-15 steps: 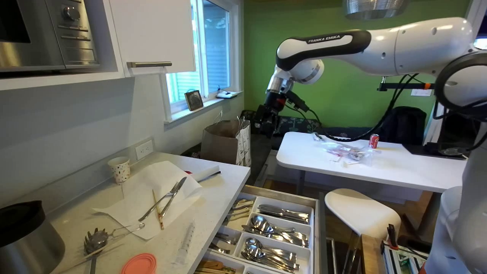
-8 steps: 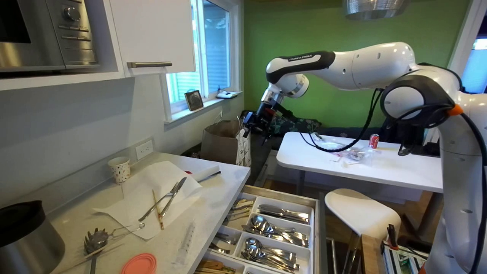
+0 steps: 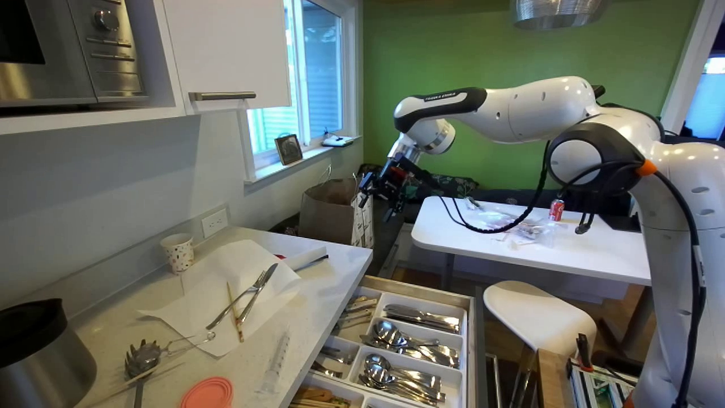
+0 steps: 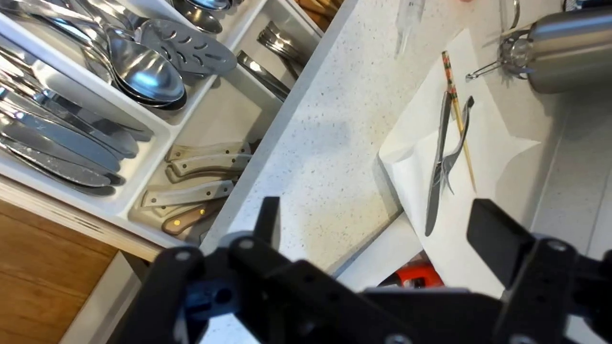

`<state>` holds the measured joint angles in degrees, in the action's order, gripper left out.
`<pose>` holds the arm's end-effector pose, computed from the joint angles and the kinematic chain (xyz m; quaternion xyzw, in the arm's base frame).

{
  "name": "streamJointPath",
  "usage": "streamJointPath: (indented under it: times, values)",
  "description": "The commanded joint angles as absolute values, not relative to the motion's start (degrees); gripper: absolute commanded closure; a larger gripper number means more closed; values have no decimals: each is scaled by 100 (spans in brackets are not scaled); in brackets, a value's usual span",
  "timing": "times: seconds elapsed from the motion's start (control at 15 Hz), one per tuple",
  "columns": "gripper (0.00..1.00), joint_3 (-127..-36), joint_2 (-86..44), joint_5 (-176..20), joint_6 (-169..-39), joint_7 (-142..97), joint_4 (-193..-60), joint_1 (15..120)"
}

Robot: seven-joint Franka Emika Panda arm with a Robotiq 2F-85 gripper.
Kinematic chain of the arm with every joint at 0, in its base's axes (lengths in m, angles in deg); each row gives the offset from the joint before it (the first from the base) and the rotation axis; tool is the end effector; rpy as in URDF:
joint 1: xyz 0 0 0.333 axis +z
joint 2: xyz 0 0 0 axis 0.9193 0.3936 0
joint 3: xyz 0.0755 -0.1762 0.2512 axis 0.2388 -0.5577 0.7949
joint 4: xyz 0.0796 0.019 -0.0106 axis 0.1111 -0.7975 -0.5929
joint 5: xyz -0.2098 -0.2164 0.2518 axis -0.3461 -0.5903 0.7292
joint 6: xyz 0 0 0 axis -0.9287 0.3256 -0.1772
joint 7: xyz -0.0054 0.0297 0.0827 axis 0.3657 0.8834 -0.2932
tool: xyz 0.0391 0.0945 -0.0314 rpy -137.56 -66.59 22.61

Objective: Pick up the empty kitchen paper roll and move it to the right side of the kitchen counter

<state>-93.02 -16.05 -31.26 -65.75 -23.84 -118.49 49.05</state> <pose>0.6018 -0.2800 0.4813 -0.8762 0.3524 -0.0162 0.3283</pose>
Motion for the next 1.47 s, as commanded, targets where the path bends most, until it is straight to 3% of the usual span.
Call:
streamJointPath:
  times: [0.0,1.4]
  values:
    - [0,-9166,-1601,-3172,-6576,-2349,-11811,4791]
    - [0,-8547,1775,-2366,-6774,48,-8086,4400]
